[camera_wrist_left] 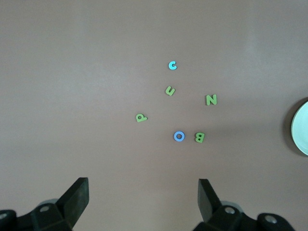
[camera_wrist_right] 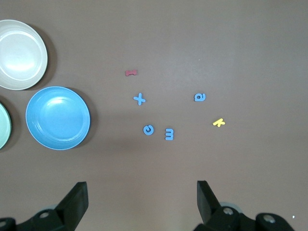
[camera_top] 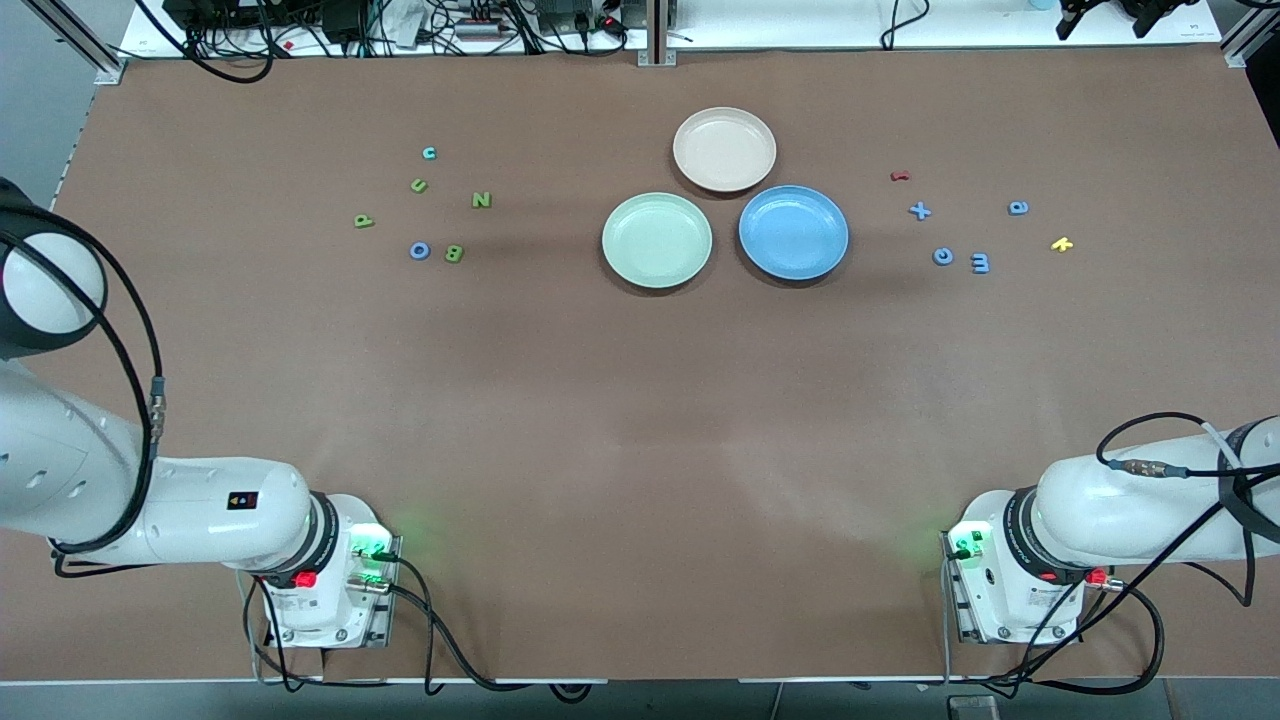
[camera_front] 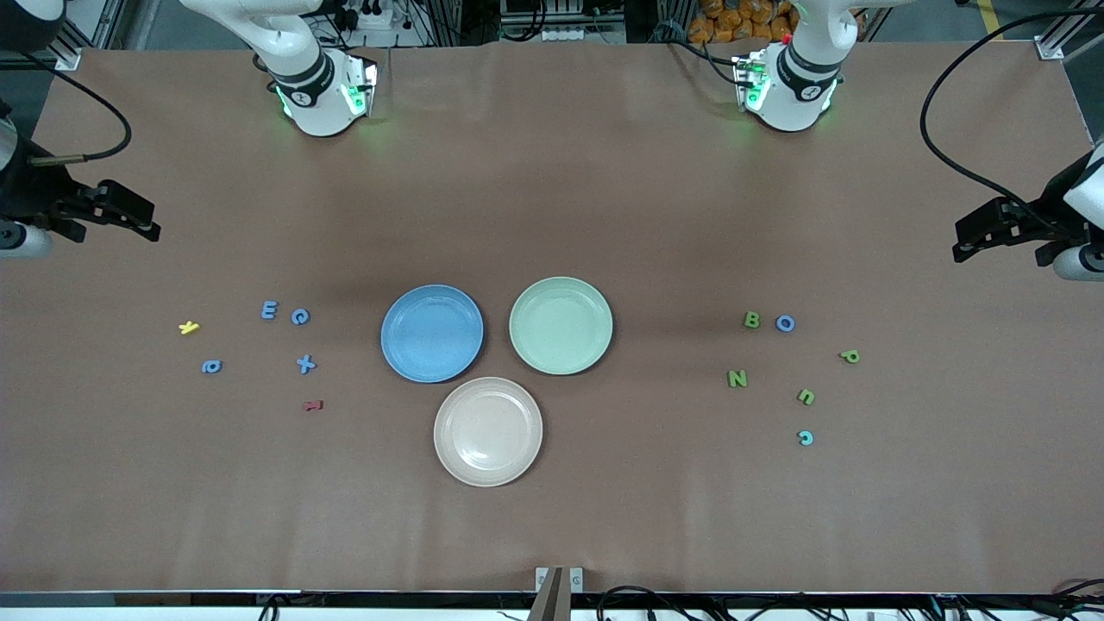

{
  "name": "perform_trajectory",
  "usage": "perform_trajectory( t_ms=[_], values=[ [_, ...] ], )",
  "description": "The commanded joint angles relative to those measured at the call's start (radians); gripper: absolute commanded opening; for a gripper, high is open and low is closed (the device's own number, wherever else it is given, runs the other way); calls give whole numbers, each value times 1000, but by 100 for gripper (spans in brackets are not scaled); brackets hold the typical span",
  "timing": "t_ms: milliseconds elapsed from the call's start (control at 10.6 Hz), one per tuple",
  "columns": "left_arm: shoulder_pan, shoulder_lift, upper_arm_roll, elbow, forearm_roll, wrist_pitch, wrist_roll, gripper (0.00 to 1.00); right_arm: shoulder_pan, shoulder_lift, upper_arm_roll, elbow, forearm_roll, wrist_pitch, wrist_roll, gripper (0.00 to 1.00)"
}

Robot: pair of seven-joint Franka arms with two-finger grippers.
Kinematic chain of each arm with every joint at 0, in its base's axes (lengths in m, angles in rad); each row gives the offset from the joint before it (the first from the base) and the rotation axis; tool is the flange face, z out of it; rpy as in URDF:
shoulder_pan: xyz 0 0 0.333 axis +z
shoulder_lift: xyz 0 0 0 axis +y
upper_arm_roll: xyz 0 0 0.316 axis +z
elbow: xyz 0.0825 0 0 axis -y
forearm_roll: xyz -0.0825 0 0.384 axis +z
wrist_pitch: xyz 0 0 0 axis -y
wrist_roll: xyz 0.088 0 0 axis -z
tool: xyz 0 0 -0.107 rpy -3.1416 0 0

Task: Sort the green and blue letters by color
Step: 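Move both grippers from rest toward the scattered foam letters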

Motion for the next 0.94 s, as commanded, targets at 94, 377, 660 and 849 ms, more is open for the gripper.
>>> perform_trajectory(
  t_ms=[94,377,660,849],
  values=[
    [1,-12,-1,-2,-15,-6,7,100,23,-6,-23,26,-11,-11,19,100],
    [1,-5,-2,-13,-17,-8,7,100,23,-4,-23,19,-10,-8,19,100],
    [12,12,-1,-136,-20,88,7,100,35,5,-23,3,-5,0,22,100],
    [26,12,2,-288,-9,252,7,100,49,28,-23,-28,-4,18,24,100]
  ],
)
